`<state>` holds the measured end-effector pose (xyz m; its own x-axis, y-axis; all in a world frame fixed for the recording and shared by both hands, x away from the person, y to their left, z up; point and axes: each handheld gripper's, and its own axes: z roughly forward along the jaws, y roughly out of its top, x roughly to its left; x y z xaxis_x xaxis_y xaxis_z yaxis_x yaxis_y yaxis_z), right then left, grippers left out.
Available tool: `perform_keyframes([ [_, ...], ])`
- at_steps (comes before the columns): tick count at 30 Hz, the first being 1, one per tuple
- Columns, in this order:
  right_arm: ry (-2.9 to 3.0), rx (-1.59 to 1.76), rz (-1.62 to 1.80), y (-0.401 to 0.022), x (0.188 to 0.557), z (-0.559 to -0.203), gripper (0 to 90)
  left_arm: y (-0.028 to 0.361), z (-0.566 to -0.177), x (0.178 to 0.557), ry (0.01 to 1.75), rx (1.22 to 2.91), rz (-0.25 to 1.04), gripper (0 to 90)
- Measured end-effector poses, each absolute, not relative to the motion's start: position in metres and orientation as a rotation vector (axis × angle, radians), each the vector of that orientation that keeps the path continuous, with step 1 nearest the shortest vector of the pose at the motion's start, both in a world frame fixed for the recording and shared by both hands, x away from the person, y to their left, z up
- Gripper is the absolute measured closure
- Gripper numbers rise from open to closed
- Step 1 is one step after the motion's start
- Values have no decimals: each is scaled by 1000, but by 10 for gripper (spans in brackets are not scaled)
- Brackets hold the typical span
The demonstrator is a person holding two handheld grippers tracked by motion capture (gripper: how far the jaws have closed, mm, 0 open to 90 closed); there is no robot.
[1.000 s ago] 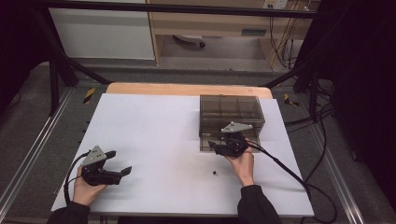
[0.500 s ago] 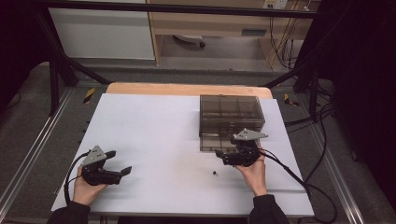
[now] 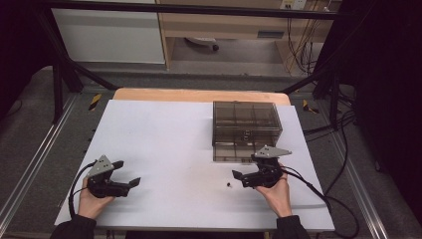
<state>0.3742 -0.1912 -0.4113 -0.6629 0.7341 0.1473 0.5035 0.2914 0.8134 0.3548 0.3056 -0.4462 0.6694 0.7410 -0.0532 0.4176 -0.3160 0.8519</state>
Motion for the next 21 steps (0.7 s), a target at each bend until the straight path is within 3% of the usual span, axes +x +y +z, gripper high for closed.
perform_keyframes([
  [21, 2395, 1133, 1257, -186, 358, -436, 71, 305, -447, 354, 901, 1954, 432, 51],
])
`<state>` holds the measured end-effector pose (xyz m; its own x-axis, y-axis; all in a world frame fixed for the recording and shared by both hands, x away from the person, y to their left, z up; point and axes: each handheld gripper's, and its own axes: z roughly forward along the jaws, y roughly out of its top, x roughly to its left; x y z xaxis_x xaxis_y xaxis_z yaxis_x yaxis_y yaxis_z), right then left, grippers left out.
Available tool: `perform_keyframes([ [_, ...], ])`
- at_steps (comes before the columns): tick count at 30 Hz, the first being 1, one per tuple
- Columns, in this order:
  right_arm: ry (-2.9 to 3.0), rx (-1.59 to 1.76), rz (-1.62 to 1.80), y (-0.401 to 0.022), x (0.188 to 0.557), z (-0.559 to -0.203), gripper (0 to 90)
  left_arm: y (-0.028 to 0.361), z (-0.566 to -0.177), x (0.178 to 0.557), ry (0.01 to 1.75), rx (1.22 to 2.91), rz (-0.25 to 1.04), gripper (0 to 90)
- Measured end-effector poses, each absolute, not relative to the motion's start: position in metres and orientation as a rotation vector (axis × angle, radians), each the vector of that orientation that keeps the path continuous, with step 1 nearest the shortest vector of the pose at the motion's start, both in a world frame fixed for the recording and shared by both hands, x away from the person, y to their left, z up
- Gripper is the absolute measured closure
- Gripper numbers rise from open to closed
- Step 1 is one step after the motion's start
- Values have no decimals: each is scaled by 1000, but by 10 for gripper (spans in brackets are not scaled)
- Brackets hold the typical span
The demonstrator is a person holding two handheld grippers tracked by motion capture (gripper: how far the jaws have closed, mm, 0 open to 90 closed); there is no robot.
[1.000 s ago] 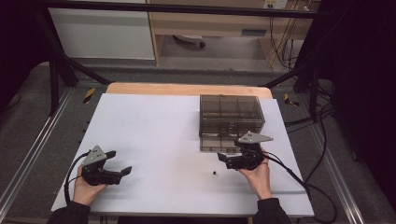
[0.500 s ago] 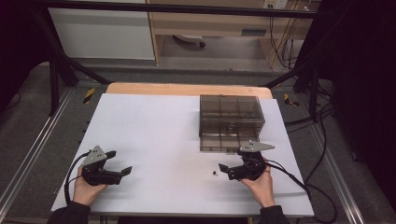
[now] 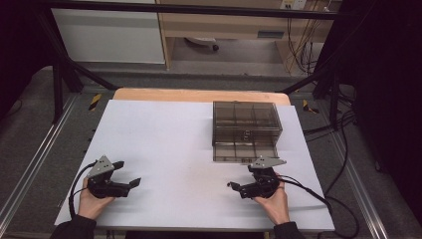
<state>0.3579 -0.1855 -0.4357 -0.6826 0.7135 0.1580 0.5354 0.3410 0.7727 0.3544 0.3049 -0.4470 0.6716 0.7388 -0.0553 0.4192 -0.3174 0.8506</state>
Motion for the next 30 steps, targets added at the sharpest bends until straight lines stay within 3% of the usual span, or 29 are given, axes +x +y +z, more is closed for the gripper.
perform_keyframes([
  [30, 2478, 1003, 1236, -172, 355, -458, 634, 304, -448, 354, 900, 1957, 432, 51],
])
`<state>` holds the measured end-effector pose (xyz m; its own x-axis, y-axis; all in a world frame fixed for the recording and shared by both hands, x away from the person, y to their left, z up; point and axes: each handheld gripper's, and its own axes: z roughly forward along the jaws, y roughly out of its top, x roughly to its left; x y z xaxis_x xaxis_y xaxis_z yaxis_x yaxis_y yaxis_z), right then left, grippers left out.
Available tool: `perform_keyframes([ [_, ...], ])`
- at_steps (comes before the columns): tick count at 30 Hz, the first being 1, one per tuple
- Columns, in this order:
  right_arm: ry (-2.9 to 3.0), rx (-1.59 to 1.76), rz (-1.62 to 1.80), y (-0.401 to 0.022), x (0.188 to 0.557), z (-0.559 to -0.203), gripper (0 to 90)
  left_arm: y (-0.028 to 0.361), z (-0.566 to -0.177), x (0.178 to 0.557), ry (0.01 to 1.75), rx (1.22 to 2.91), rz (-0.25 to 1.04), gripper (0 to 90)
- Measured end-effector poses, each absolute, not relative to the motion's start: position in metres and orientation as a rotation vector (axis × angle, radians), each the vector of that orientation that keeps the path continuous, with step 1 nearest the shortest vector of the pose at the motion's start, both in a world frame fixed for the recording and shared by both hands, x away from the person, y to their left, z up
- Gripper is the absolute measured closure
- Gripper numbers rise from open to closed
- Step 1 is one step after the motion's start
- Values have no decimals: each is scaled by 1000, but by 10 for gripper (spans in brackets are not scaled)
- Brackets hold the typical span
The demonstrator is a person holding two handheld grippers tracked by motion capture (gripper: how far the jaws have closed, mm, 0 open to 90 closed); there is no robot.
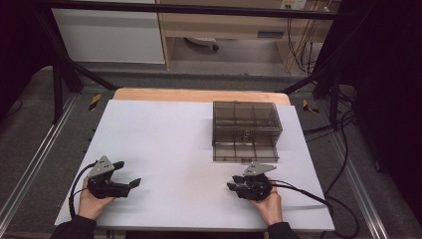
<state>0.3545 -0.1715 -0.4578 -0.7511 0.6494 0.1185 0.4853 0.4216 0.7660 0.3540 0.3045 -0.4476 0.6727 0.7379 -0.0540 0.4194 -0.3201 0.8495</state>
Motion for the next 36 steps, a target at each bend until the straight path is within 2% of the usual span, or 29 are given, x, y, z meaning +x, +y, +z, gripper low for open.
perform_keyframes([
  [16, 2498, 970, 1231, -170, 355, -461, 806, 304, -448, 354, 899, 1962, 430, 52],
  [36, 2490, 977, 1238, -171, 355, -458, 819, 305, -448, 354, 899, 1959, 432, 52],
])
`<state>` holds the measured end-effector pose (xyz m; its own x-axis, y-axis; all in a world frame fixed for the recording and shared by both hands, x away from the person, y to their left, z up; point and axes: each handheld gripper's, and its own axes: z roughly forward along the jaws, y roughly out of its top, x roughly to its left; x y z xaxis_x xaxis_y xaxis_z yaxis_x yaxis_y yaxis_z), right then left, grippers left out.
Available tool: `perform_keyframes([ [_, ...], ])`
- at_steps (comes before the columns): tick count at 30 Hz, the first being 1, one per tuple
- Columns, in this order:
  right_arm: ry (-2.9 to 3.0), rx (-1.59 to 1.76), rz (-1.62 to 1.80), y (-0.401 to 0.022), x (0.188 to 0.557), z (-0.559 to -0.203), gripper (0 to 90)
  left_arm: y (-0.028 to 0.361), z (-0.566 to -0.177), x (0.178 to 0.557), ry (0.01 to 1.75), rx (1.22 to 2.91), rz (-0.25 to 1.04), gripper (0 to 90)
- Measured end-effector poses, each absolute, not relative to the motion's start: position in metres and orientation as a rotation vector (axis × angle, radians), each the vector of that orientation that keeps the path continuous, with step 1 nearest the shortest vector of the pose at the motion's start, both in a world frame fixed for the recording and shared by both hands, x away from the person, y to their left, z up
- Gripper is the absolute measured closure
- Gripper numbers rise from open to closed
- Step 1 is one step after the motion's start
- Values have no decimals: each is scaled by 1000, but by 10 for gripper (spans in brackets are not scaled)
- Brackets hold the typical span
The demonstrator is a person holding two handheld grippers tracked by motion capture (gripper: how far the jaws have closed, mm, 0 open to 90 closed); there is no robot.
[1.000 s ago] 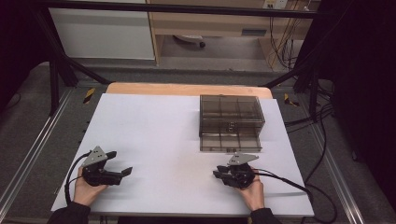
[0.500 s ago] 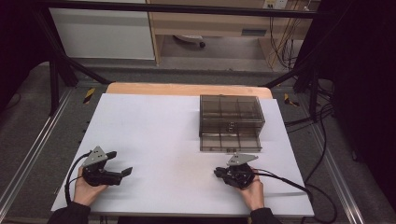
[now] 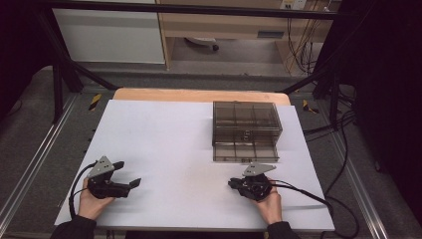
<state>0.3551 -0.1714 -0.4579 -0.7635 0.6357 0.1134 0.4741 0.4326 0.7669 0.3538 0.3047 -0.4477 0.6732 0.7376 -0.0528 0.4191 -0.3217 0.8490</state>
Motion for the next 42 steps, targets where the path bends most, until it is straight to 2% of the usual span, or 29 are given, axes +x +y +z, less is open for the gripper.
perform_keyframes([
  [42, 2396, 1016, 1297, -189, 357, -429, 820, 305, -448, 354, 903, 1963, 433, 52],
])
